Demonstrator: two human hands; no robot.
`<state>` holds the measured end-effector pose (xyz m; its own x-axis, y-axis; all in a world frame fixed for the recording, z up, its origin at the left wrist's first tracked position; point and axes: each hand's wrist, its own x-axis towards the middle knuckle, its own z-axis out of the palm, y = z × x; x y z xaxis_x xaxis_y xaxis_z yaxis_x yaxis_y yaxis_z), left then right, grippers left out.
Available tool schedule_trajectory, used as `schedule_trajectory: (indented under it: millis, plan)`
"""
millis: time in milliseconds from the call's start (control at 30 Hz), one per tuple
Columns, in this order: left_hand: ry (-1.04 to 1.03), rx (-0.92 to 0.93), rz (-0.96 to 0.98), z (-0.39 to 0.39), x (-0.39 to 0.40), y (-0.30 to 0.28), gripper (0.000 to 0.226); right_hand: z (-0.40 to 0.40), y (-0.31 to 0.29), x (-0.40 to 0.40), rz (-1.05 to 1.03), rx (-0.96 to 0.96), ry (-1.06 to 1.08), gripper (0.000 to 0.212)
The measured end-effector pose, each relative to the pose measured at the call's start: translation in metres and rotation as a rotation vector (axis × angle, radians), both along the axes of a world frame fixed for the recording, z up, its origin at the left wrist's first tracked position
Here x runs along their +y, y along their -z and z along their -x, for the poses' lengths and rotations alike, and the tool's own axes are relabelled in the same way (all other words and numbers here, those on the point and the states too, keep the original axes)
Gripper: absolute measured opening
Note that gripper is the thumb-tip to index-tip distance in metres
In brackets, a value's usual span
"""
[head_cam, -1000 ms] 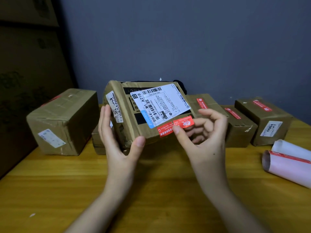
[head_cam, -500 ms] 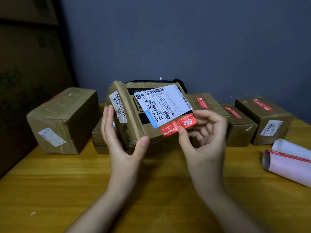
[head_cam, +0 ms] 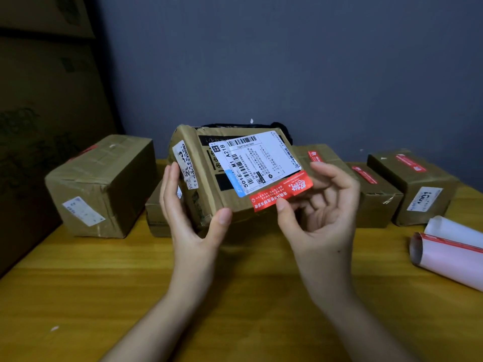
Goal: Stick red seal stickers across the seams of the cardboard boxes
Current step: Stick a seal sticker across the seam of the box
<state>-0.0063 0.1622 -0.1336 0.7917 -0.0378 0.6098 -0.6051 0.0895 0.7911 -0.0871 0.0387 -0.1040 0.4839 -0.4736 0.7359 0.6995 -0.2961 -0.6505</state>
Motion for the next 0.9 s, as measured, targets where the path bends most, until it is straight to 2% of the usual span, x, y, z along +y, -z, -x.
schedule_trajectory:
  millis: [300, 500, 633, 800, 900]
  plan:
    - [-0.005, 0.014, -0.011, 0.004, 0.000, -0.004, 0.103, 0.003, -0.005, 0.000, -0.041, 0.022, -0.173, 0.061]
    - [0.041, 0.070, 0.015, -0.001, 0.004, -0.004, 0.101, 0.004, -0.015, -0.007, -0.202, 0.033, -0.347, 0.057]
    - [0.109, 0.125, 0.056, -0.001, 0.006, -0.004, 0.099, 0.006, -0.018, -0.012, -0.221, 0.009, -0.311, 0.055]
    - [0.217, 0.306, 0.204, -0.001, 0.006, -0.016, 0.106, 0.006, -0.021, -0.026, -0.228, -0.059, -0.163, 0.051]
    - [0.283, 0.347, 0.230, 0.003, 0.007, -0.027, 0.090, 0.007, -0.032, -0.034, -0.244, -0.063, -0.207, 0.051]
